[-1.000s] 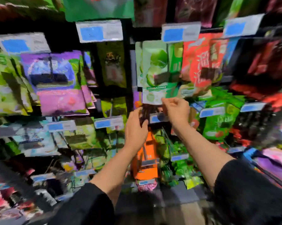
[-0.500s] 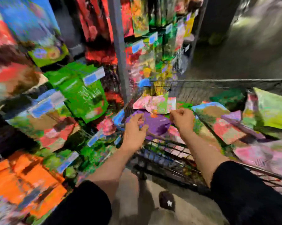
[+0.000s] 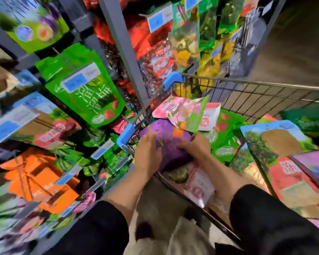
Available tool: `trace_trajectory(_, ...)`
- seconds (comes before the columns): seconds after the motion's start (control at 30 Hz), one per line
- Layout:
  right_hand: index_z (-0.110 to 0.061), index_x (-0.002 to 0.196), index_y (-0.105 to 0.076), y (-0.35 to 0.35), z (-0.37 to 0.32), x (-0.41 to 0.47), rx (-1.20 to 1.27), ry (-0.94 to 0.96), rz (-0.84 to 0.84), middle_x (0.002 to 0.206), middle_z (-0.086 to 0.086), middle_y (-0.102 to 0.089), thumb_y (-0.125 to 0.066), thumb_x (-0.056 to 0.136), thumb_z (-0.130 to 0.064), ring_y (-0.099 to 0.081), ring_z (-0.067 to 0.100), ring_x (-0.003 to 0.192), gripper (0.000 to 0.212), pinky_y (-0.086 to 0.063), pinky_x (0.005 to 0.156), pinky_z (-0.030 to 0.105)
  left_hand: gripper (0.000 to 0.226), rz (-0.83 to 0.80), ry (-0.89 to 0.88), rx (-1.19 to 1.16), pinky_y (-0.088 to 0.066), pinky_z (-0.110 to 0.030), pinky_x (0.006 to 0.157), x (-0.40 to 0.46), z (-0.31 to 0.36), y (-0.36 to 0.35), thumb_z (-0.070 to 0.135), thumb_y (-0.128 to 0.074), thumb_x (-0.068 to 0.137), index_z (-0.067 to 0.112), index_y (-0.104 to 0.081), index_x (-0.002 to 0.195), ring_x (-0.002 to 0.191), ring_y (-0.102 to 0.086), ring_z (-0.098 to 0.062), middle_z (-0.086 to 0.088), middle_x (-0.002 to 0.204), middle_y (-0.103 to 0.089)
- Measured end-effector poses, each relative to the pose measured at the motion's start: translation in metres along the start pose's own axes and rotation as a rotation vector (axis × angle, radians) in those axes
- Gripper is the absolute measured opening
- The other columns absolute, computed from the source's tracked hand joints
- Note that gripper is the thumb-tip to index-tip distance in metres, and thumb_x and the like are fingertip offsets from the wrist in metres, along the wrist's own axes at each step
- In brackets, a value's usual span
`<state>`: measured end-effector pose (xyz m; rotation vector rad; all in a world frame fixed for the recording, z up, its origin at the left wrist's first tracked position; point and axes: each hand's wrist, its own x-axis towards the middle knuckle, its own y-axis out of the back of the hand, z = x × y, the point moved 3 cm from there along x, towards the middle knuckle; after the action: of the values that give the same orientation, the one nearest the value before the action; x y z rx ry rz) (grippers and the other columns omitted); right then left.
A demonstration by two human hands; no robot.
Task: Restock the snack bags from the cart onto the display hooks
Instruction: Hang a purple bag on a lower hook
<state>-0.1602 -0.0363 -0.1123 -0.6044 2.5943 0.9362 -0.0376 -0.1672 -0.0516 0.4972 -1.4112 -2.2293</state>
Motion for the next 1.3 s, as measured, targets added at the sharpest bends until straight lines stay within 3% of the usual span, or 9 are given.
trace_trajectory(0.17,-0.012,0.050,-0.048,0.011,0.010,0.001,0.037,-0.024,0.043,0.061,0.008,-0.052,-0.080,0.064,-0.005,-0.050,0.023,0.062,0.035,-0.034,0.052,0.034,0.036,-0.030,0.058,-0.026,-0.045,-0.040,0.084,0.008,0.011,-0.007,0.027,-0.061,0.089,0.010,-0.056,0.120,0.112,-0.056,-0.032,-0.012,0.120,-0.059)
trace_trajectory(0.3,0.001,0.053,-0.045,0.041,0.015,-0.028,0.442,0.152,-0.051,0.049,-0.002,-0.044,-0.072,0.060,0.020,-0.038,0.005,0.047,0.033,-0.029,0.046,0.022,0.050,-0.074,0.149,-0.113,-0.043,-0.044,0.090,0.022,0.012,-0.014,0.034,-0.060,0.090,0.000,-0.050,0.125,0.117,-0.054,-0.037,-0.020,0.123,-0.057)
trace_trajectory(0.5,-0.002,0.057,-0.053,0.108,0.037,-0.070,0.545,0.288,-0.035,0.061,0.012,-0.042,-0.089,0.054,-0.027,-0.035,0.019,0.065,0.044,-0.023,0.058,0.035,0.047,-0.290,0.414,-0.788,-0.050,-0.050,0.077,0.026,0.045,-0.029,0.035,-0.072,0.083,-0.006,-0.063,0.103,0.076,-0.055,-0.022,-0.032,0.087,-0.061)
trace_trajectory(0.67,-0.002,0.061,-0.066,0.129,0.056,-0.102,0.597,0.209,0.044,0.067,0.013,-0.059,-0.077,0.064,0.013,-0.049,0.018,0.064,0.018,-0.038,0.051,0.021,0.037,-0.557,0.570,-1.032,-0.056,-0.035,0.074,0.022,0.071,-0.071,0.047,-0.064,0.088,0.013,-0.061,0.101,0.087,-0.066,-0.025,-0.006,0.092,-0.065)
trace_trajectory(0.87,0.012,0.069,-0.054,0.160,0.111,-0.113,0.310,0.032,0.253,0.061,0.010,-0.045,-0.080,0.072,-0.005,-0.039,0.012,0.058,0.031,-0.026,0.053,0.029,0.040,-0.560,0.471,-1.366,-0.051,-0.047,0.095,0.025,0.101,-0.106,0.020,-0.085,0.066,0.006,-0.071,0.101,0.093,-0.067,-0.029,-0.013,0.099,-0.072)
trace_trajectory(0.97,-0.016,0.068,-0.063,0.181,0.120,-0.112,0.171,-0.029,0.478,0.060,0.008,-0.059,-0.072,0.077,-0.034,-0.052,0.012,0.055,0.022,-0.042,0.057,0.034,0.019,-0.493,0.362,-1.350,-0.052,-0.022,0.065,0.028,0.121,-0.101,0.005,-0.075,0.067,0.011,-0.063,0.081,0.058,-0.059,-0.007,0.007,0.060,-0.066)
trace_trajectory(1.07,-0.017,0.089,-0.070,0.199,0.122,-0.099,-0.055,-0.037,0.577,0.087,0.007,-0.068,-0.065,0.086,-0.022,-0.062,0.023,0.083,0.007,-0.043,0.072,0.032,0.021,-0.361,0.358,-1.297,-0.048,-0.016,0.050,0.037,0.131,-0.093,-0.005,-0.065,0.083,0.014,-0.057,0.077,0.046,-0.052,-0.001,0.011,0.048,-0.058)
trace_trajectory(1.2,-0.002,0.118,-0.063,0.212,0.112,-0.053,-0.268,-0.011,0.543,0.117,0.022,-0.060,-0.060,0.091,-0.017,-0.056,0.037,0.109,0.031,-0.042,0.090,0.038,0.039,-0.186,0.420,-1.192,-0.044,-0.031,0.084,0.055,0.129,-0.080,0.006,-0.065,0.088,-0.003,-0.052,0.123,0.091,-0.059,-0.026,-0.011,0.102,-0.063)
trace_trajectory(1.3,-0.002,0.110,-0.060,0.220,0.102,-0.013,-0.371,-0.049,0.468,0.117,0.022,-0.057,-0.049,0.092,-0.028,-0.053,0.038,0.110,0.034,-0.040,0.084,0.039,0.052,-0.238,0.370,-1.056,-0.046,-0.043,0.084,0.059,0.124,-0.079,0.036,-0.067,0.085,-0.007,-0.055,0.112,0.097,-0.060,-0.037,-0.027,0.108,-0.061)
